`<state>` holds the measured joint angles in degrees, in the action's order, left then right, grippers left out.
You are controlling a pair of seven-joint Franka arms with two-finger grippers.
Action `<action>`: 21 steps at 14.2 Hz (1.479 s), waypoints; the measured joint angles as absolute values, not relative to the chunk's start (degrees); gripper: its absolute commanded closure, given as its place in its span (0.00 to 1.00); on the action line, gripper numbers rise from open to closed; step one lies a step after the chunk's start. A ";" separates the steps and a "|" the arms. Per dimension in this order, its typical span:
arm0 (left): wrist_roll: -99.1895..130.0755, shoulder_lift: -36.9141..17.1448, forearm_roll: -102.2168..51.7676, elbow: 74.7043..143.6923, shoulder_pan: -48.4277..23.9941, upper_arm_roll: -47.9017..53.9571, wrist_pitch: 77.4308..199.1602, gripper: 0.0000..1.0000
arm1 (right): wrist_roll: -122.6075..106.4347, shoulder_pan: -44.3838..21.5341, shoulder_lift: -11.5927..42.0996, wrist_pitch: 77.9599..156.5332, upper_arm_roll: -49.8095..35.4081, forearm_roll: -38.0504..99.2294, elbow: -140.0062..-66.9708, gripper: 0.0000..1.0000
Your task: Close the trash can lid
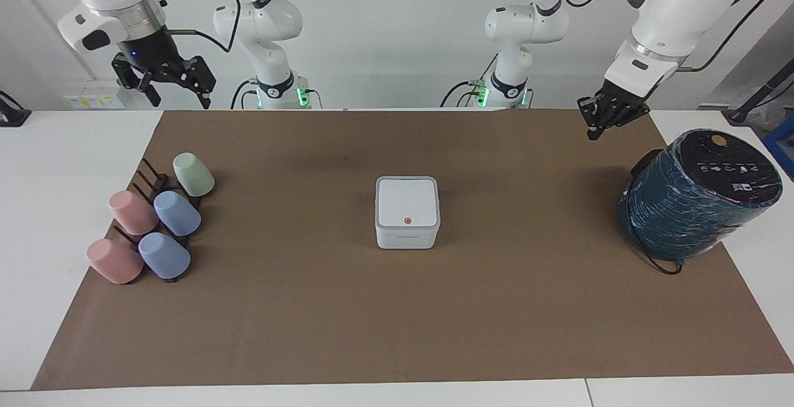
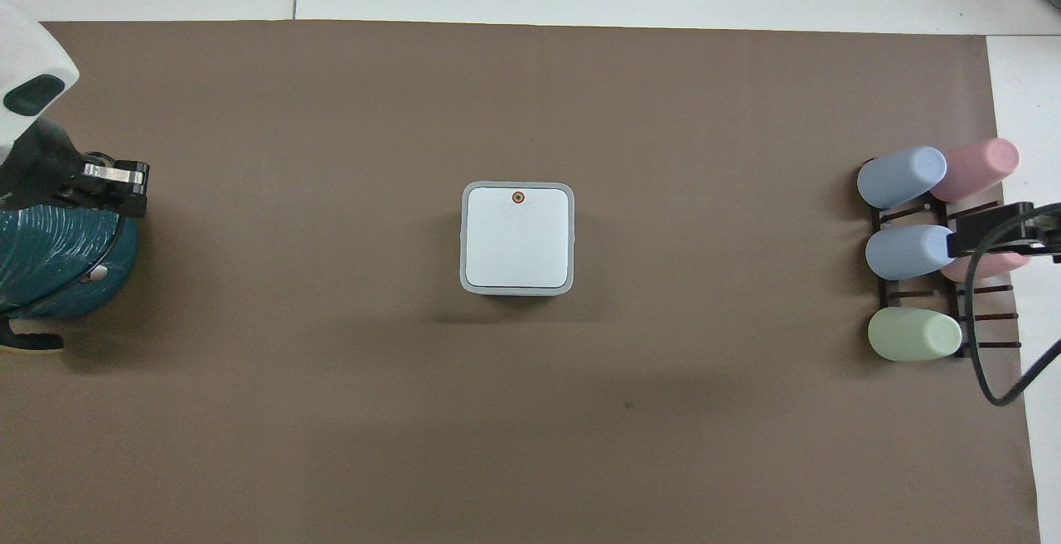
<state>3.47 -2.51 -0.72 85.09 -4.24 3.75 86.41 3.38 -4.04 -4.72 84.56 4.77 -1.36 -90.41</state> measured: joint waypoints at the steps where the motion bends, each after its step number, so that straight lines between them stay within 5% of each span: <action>1: 3.47 -2.15 -0.72 85.27 -4.24 3.87 86.41 0.15 | 3.38 -4.04 -4.72 84.56 4.77 -1.36 -90.41 0.00; 2: 3.47 -1.87 -0.72 85.31 -4.25 3.97 86.41 0.00 | 3.38 -4.04 -4.72 84.56 4.77 -1.36 -90.41 0.00; 21: 0.19 -1.29 -0.72 85.68 -4.26 4.41 89.16 0.00 | 3.38 -4.04 -4.72 84.56 4.77 -1.36 -90.41 0.00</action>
<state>0.19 -1.29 -0.72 85.68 -4.26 4.41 89.16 3.38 -4.04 -4.72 84.56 4.77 -1.36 -90.41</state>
